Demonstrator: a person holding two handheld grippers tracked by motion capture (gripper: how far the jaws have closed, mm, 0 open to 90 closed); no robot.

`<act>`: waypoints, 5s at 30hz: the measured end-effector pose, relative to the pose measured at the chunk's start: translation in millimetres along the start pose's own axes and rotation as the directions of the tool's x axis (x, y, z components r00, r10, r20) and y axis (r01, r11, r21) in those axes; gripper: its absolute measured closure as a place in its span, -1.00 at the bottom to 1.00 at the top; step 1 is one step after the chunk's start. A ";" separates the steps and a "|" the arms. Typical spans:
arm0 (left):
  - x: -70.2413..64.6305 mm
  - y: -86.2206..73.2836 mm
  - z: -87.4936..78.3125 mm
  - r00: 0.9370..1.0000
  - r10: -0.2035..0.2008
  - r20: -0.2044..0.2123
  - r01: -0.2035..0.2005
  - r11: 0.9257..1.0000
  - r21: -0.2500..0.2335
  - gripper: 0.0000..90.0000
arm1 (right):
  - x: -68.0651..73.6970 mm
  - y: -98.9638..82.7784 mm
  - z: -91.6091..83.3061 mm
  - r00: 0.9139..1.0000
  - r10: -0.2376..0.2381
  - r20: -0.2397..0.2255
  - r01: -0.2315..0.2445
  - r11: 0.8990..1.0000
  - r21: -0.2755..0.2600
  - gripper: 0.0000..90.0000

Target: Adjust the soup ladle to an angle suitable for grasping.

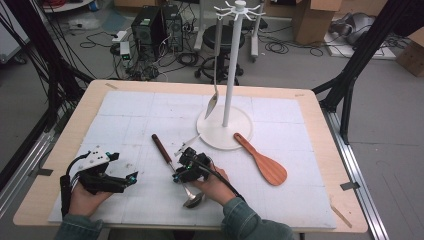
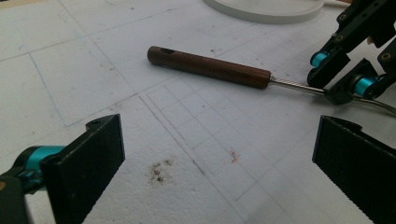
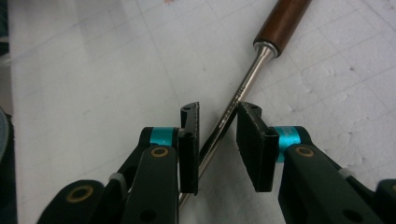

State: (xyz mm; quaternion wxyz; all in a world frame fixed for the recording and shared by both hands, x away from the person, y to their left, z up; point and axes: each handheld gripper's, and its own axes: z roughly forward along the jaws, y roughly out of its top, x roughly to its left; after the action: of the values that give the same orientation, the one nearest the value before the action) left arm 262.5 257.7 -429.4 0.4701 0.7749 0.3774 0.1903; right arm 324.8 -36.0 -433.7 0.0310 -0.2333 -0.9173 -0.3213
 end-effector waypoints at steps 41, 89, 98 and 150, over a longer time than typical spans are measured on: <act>-0.2 0.0 0.2 1.000 0.000 -0.001 0.000 1.000 0.001 -0.94 | -10.1 -13.1 -24.9 0.999 -0.004 0.042 0.000 0.997 0.083 0.73; 0.6 0.1 1.1 1.000 0.003 -0.003 -0.003 1.000 0.001 -0.94 | -38.3 24.1 -15.4 0.993 0.083 0.078 -0.090 0.992 0.091 0.43; 0.5 0.1 1.2 1.000 0.006 -0.004 -0.006 1.000 0.003 -0.94 | -37.6 26.5 -4.9 0.993 0.068 0.101 -0.080 0.989 0.120 0.48; -0.6 -0.5 1.5 1.000 0.014 -0.003 -0.014 1.000 0.013 -0.94 | 1.7 26.1 10.3 0.977 -0.086 0.195 0.063 0.991 0.119 0.59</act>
State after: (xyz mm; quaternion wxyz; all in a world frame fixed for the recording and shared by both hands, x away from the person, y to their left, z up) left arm 263.0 256.5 -430.5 0.4633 0.7801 0.3738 0.1922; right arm 335.9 -11.2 -426.5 -0.0601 -0.2276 -0.9404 -0.2454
